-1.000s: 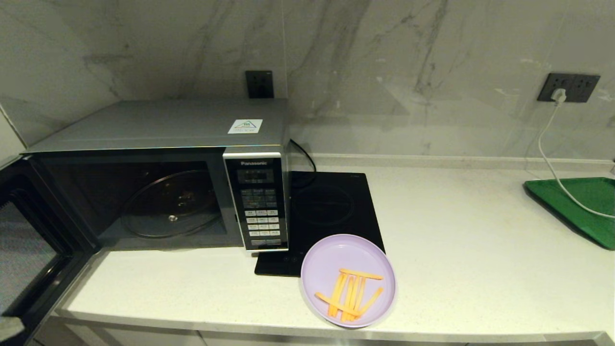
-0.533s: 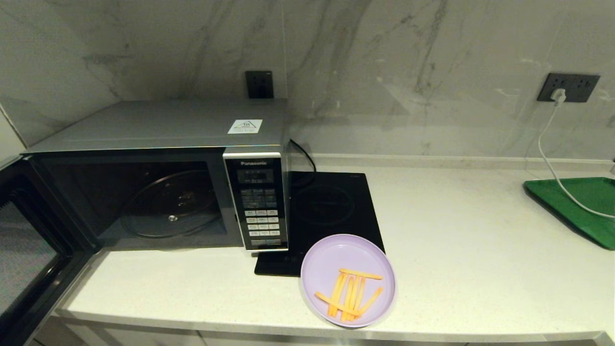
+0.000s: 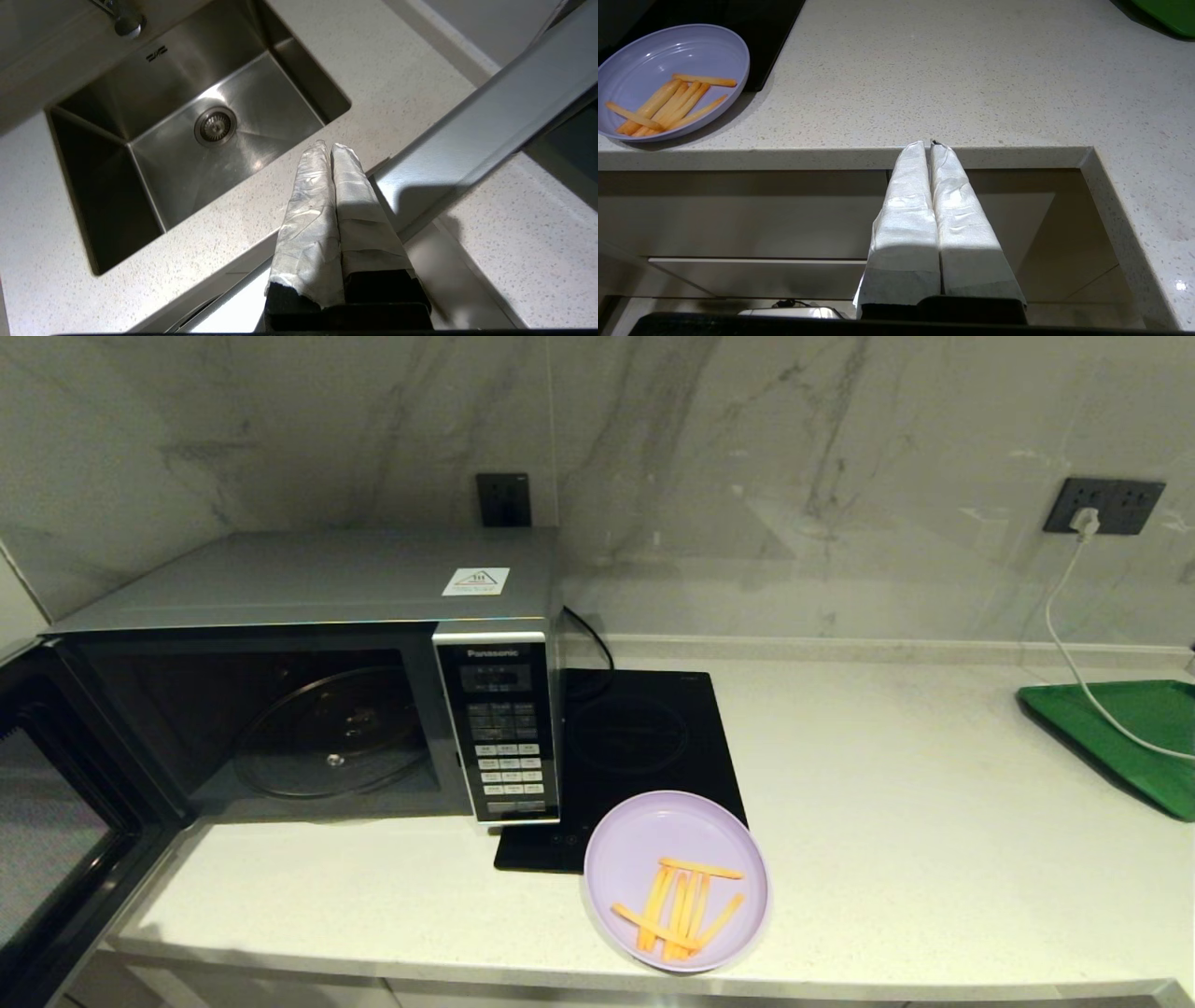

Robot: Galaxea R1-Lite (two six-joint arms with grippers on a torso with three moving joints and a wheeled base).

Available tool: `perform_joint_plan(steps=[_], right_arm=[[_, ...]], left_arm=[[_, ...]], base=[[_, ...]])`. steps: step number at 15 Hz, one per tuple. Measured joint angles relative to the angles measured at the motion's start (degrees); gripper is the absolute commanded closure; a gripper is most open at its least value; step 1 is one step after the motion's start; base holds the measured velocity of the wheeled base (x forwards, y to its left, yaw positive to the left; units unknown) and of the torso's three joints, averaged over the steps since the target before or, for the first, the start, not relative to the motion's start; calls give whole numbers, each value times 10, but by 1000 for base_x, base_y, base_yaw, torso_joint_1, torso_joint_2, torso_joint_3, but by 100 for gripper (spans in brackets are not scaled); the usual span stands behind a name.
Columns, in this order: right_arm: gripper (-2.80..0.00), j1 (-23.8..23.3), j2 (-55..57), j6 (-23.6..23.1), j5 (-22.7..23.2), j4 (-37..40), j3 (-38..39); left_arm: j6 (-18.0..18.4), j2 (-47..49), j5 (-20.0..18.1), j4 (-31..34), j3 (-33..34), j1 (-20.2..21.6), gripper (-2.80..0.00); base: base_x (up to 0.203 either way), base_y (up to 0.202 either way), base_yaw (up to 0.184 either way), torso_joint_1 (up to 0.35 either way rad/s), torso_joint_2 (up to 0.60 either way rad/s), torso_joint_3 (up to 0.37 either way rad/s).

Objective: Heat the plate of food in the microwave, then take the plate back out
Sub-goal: Close the microwave oven

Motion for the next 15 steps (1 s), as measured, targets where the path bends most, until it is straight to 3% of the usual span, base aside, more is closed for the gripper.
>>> perform_joint_plan(steps=[12, 15], right_arm=[[0, 0, 0, 0, 0, 0, 0], [0, 0, 0, 0, 0, 0, 0]], left_arm=[[-2, 8, -14, -1, 53, 2, 0], [-15, 3, -13, 1, 57, -25, 0]], base=[[0, 0, 0, 0, 0, 0], [0, 0, 0, 0, 0, 0]])
